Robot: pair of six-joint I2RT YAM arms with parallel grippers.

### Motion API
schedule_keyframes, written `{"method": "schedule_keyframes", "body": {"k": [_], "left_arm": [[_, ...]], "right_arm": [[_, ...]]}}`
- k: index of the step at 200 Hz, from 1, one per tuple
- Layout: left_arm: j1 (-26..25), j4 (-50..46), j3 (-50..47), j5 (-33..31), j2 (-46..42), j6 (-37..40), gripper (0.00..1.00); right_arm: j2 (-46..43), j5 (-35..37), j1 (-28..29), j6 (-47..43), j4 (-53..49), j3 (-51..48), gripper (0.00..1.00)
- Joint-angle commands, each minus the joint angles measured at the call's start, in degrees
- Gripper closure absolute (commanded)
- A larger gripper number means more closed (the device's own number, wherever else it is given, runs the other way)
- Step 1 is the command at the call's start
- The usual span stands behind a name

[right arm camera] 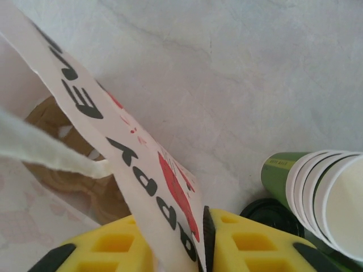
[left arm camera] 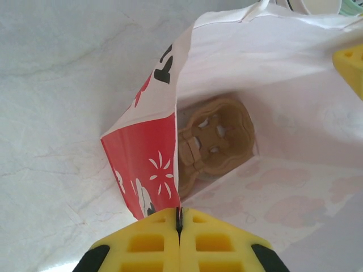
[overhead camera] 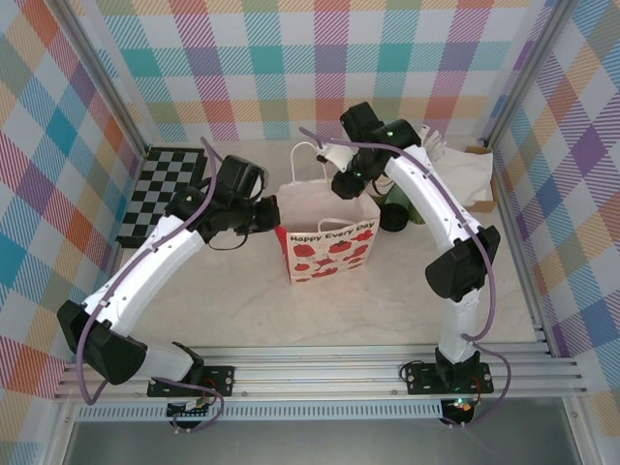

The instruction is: Pack the takeout coffee

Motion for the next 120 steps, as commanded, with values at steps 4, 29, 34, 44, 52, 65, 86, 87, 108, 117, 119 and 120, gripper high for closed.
{"method": "schedule_keyframes", "body": {"k": [4, 29, 34, 44, 52, 65, 86, 87, 108, 117, 119, 120], "left_arm": [[1.79, -0.68, 2.66, 1.24, 1.76, 5.21, 0.98], [3.71, -0.92, 4.76, 2.04, 3.84, 7.68, 0.98], [3.93, -0.83, 5.38, 2.27, 4.24, 7.96, 0.98], [4.21, -0.37, 6.44, 3.09, 5.02, 8.80, 0.96], [4.43, 0.23, 7.05, 3.64, 5.26, 9.22, 0.94], [4.71, 1.08, 7.85, 4.98, 5.35, 9.69, 0.89], [5.26, 2.18, 7.87, 5.80, 3.95, 9.94, 0.80], [5.31, 2.21, 7.81, 5.75, 3.85, 9.94, 0.79], [5.88, 2.80, 6.33, 3.17, 1.49, 9.43, 0.62], [6.07, 3.41, 5.25, 1.59, 0.07, 8.79, 0.48], [6.13, 3.59, 5.00, 1.23, -0.29, 8.68, 0.44], [6.14, 3.67, 4.80, 1.01, -0.47, 8.56, 0.43]], "right_arm": [[-5.27, -3.98, 0.06, -0.01, -1.21, -2.73, 0.79], [-7.72, -5.39, 0.16, 3.56, 0.14, -5.35, 0.88], [-8.10, -5.86, 0.22, 4.82, 0.43, -5.78, 0.91], [-8.83, -6.05, 0.33, 7.40, 1.37, -6.83, 0.95], [-9.31, -6.36, 0.54, 9.20, 1.84, -7.57, 0.97], [-9.92, -5.46, 0.93, 12.13, 2.69, -8.59, 1.00], [-10.29, -1.63, 1.38, 17.90, 3.22, -8.33, 1.00], [-10.30, -1.47, 1.42, 18.17, 3.16, -8.31, 1.00], [-11.04, 1.87, 2.17, 25.75, 3.20, -7.86, 1.00], [-11.34, 2.11, 2.26, 29.57, 3.10, -7.93, 1.00], [-11.50, 2.11, 2.24, 30.42, 3.03, -7.96, 1.00], [-11.50, 2.11, 2.21, 30.97, 2.98, -7.99, 1.00]]}}
